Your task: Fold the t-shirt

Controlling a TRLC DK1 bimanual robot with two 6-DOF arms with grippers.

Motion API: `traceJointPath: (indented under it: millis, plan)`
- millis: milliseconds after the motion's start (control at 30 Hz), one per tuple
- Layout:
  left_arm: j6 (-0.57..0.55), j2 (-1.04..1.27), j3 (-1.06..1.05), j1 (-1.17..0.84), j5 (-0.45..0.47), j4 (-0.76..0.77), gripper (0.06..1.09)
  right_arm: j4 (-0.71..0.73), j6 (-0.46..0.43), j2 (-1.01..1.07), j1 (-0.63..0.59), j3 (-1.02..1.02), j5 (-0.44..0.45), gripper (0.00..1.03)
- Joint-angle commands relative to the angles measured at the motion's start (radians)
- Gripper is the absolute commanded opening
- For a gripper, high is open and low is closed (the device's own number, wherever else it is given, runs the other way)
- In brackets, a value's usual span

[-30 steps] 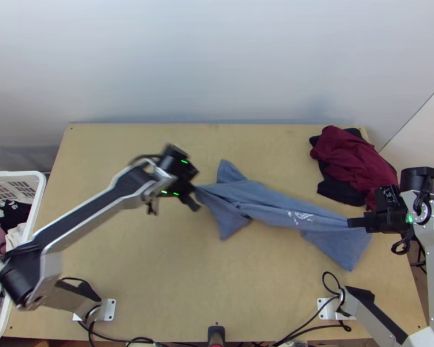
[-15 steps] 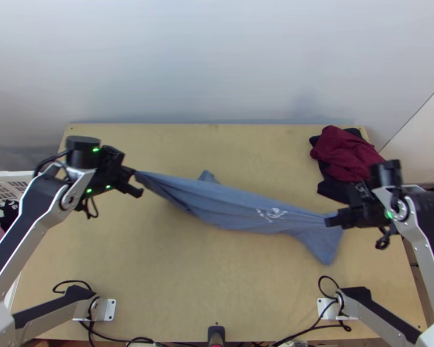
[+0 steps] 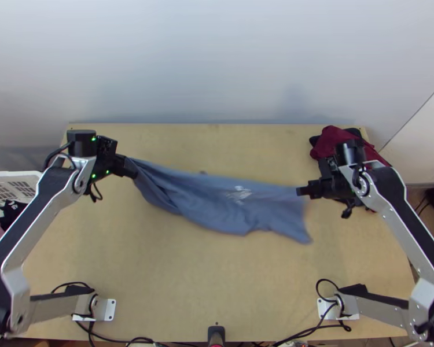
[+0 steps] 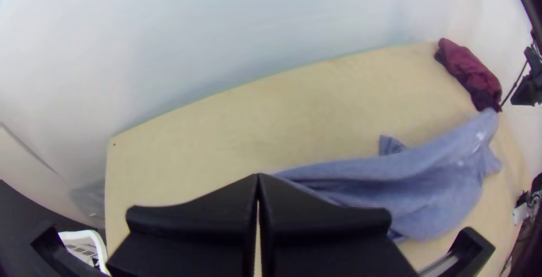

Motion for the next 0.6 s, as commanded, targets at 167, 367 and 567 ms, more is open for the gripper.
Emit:
traceJointPath:
  millis: [167,367,567]
  plan:
    - [-0.012,0.115,-0.019,-0.017,-0.128,0.130,0.84,0.108,-0.004,0.057,-0.100,-0.047,-0.004,0.56]
    - [-0.019,0.069,-0.034,-0.014,-0.160,0.115,1.05,0.083,-0.053,0.060,-0.045,-0.102,-0.009,0.57]
    - [0.011,-0.034,0.001,-0.005,-0.134,-0.069,1.04,0.106,-0.101,0.170,0.001,-0.094,-0.010,0.57]
